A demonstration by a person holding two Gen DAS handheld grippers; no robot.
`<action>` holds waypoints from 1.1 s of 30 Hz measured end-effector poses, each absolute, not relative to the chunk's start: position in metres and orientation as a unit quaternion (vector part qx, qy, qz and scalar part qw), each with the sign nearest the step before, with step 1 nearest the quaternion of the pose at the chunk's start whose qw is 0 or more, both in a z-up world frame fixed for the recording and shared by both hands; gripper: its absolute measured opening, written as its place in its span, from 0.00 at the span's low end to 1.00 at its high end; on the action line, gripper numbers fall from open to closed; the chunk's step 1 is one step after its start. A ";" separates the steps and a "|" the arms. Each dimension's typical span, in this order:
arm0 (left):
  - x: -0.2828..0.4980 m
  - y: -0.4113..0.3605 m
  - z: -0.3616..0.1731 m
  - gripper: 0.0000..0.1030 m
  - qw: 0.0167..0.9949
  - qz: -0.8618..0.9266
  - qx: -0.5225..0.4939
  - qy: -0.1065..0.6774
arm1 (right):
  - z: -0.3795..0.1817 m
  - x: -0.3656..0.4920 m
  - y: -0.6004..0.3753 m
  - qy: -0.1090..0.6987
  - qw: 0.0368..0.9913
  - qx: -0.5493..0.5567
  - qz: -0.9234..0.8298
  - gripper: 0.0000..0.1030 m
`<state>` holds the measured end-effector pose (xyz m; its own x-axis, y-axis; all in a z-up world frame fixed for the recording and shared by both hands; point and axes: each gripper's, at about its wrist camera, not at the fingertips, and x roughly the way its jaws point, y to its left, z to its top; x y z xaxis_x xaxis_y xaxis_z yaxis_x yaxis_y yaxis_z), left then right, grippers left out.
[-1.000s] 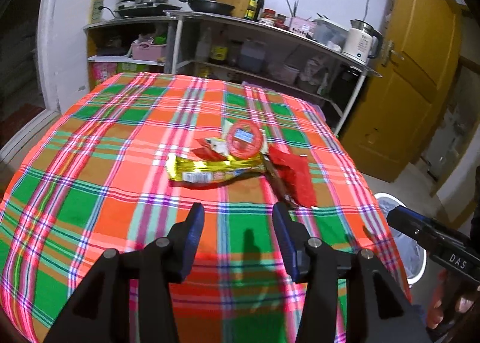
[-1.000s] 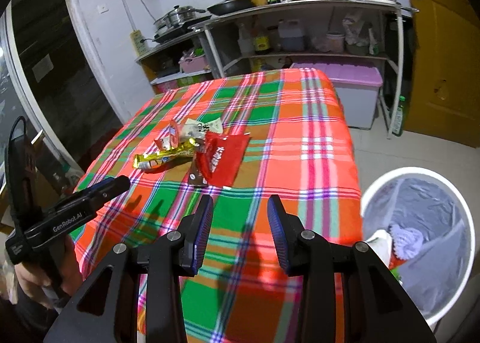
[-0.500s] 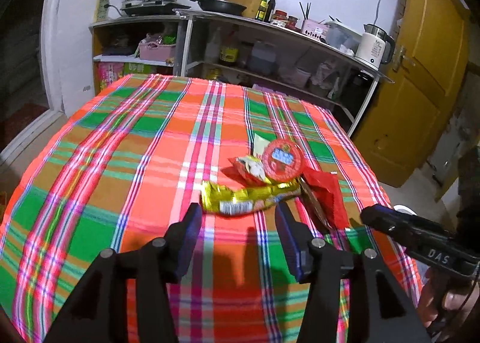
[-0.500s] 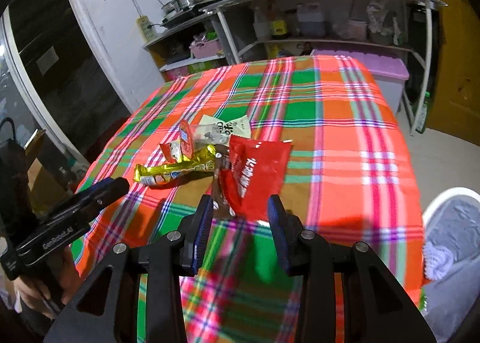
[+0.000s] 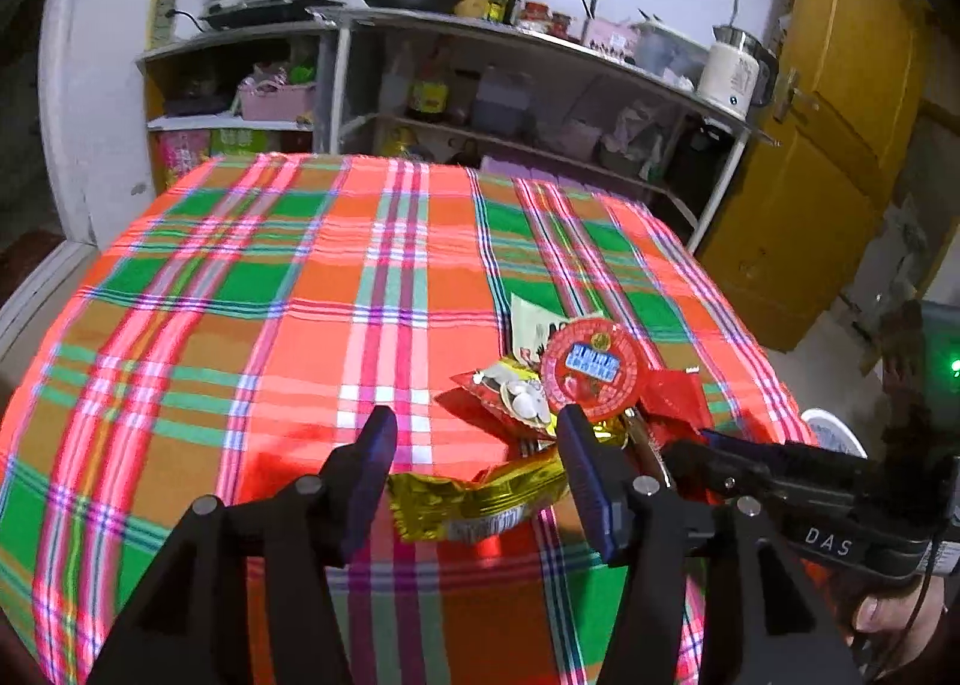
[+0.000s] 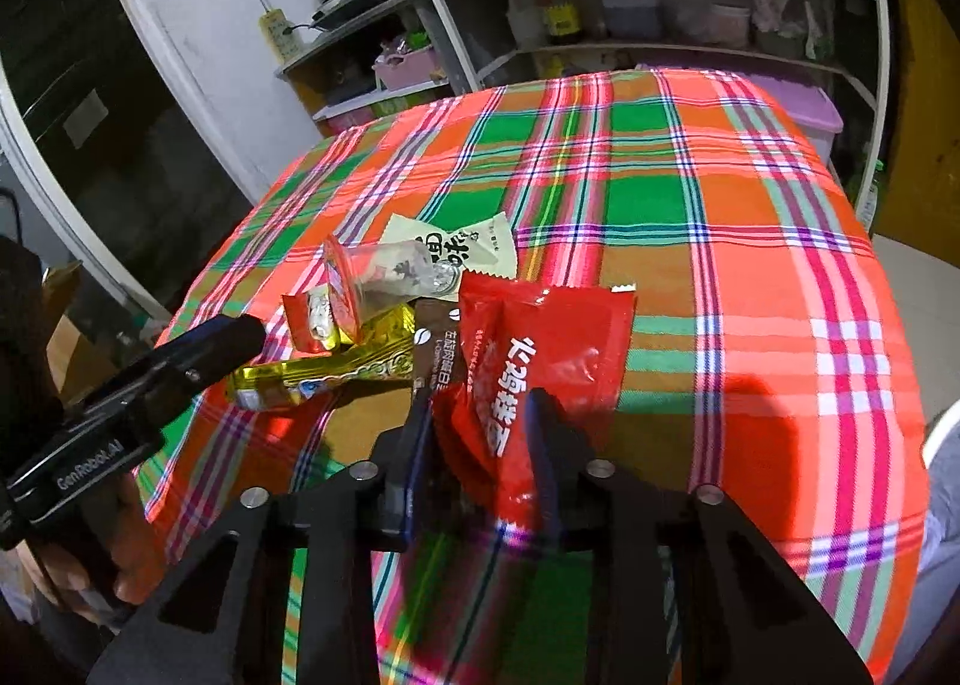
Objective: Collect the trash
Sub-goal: 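Grasp the yellow snack bag with the left gripper while the right gripper grasps the red wrapper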
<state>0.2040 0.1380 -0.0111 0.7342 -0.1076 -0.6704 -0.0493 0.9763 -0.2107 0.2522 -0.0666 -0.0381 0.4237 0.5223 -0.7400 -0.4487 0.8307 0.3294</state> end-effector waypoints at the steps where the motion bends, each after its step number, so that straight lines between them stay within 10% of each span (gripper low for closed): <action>1: 0.206 0.137 -0.014 0.56 0.923 -0.022 -0.106 0.370 | -0.039 0.252 -0.067 0.453 0.842 0.041 0.290 0.24; 26: 0.175 0.087 -0.027 0.57 0.902 -0.110 -0.059 0.413 | -0.036 0.232 -0.108 0.445 0.852 0.046 0.271 0.12; 33: 0.164 0.070 -0.031 0.28 0.905 -0.089 -0.032 0.415 | -0.034 0.224 -0.125 0.441 0.857 0.056 0.260 0.11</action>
<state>0.1642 0.0699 -0.0307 0.6394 -0.1875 -0.7457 0.1346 0.9821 -0.1315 0.2244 -0.1249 -0.0339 0.4755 0.4957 -0.7268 -0.3968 0.8582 0.3257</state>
